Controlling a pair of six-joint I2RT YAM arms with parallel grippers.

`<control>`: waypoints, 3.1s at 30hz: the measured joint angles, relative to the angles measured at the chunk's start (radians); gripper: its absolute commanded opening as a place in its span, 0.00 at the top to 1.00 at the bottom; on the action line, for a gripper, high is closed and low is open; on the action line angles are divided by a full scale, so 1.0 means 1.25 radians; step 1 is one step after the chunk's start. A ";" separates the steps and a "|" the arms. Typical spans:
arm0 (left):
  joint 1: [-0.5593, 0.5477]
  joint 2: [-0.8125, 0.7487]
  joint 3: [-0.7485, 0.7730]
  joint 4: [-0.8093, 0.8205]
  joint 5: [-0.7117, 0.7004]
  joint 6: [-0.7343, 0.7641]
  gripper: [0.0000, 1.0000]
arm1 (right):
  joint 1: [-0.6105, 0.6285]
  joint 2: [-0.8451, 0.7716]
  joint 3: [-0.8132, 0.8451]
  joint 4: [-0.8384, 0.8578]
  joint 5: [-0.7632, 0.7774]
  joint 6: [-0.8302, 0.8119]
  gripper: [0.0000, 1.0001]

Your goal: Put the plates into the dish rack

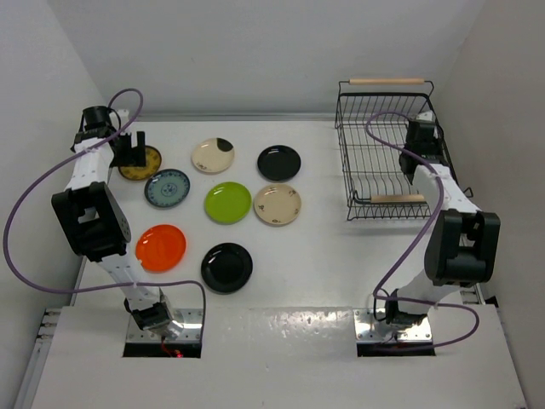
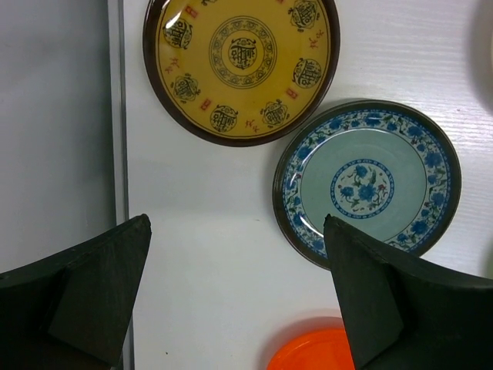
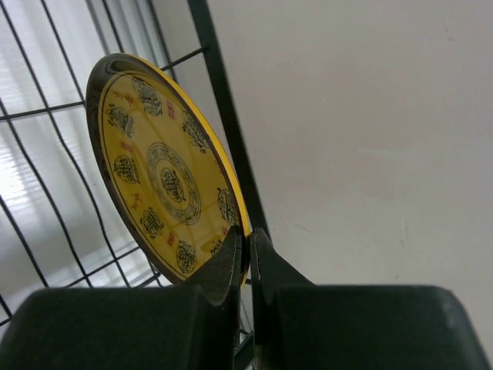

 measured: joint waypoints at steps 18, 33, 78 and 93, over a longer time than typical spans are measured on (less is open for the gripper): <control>0.007 0.001 0.018 -0.013 -0.006 0.013 0.01 | -0.005 0.079 -0.043 0.069 -0.037 -0.052 0.94; 0.110 0.282 0.211 -0.081 0.057 -0.046 0.01 | -0.007 0.072 0.039 -0.040 -0.088 0.017 0.16; -0.019 0.140 0.413 -0.096 0.578 -0.108 1.00 | 0.277 -0.138 0.279 -0.305 -0.629 0.243 0.06; -0.381 0.085 0.347 -0.193 0.749 -0.011 1.00 | 0.444 0.074 0.292 -0.116 -0.903 0.513 0.35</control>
